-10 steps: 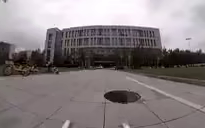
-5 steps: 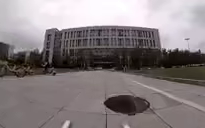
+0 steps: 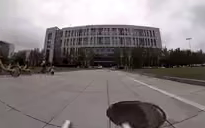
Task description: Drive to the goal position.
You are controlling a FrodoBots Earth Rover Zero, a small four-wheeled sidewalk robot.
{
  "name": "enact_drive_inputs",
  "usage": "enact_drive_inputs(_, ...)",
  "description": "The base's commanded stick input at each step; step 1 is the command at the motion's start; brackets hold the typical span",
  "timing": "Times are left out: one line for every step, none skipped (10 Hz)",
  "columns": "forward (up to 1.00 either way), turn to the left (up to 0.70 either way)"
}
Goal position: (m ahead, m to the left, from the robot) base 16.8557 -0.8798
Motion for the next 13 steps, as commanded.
enact_drive_inputs(0.85,0.00)
enact_drive_inputs(0.85,0.00)
enact_drive_inputs(0.85,0.00)
enact_drive_inputs(0.85,0.00)
enact_drive_inputs(0.85,0.00)
enact_drive_inputs(0.85,0.00)
enact_drive_inputs(0.85,0.00)
enact_drive_inputs(0.85,0.00)
enact_drive_inputs(0.85,0.00)
enact_drive_inputs(0.85,0.00)
enact_drive_inputs(0.85,0.00)
enact_drive_inputs(0.85,0.00)
enact_drive_inputs(0.85,0.00)
